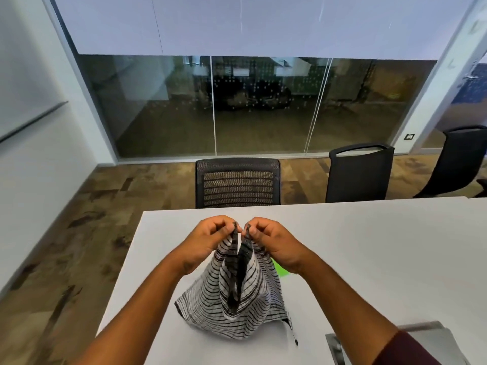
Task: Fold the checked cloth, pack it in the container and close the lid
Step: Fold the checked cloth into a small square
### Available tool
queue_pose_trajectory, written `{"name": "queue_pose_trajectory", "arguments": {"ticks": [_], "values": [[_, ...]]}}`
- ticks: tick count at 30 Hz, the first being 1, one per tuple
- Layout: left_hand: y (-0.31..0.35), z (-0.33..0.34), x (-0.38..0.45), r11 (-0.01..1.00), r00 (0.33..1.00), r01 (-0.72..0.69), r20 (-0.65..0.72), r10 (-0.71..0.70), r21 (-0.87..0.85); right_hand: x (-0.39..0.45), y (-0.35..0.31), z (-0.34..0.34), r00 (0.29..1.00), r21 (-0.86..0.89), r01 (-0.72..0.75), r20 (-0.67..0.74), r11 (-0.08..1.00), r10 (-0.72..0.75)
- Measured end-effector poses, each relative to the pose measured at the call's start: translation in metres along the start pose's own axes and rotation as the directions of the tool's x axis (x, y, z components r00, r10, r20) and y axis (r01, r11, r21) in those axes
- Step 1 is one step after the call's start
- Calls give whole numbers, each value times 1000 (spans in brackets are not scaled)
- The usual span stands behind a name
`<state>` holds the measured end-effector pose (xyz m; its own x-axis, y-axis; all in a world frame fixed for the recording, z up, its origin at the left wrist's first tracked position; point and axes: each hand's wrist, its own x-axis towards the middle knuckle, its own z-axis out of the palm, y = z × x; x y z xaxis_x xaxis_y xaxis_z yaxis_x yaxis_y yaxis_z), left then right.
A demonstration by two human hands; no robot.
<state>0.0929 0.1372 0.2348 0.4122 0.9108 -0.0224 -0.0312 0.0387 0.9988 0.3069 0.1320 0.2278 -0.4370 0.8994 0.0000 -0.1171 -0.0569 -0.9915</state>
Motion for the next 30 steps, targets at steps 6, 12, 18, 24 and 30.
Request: {"name": "queue_pose_trajectory", "arguments": {"ticks": [6,12,18,24,30], "values": [[-1,2,-1,998,997,-41,-63,38,-38,-1,-1,3,993,11,53,-103,999,-52],[5,8,-5,994,993,-95,-78,91,-53,-1,0,10,988,92,77,-142,993,-63],[4,9,-8,991,991,-117,-73,113,-64,-1,4,12,987,73,83,-142,994,-72],[5,9,-12,995,995,-98,0,98,-4,2,6,14,990,103,55,-138,993,-40],[6,11,-13,992,992,-123,-26,124,34,3,7,16,976,21,35,-217,999,-29]]}}
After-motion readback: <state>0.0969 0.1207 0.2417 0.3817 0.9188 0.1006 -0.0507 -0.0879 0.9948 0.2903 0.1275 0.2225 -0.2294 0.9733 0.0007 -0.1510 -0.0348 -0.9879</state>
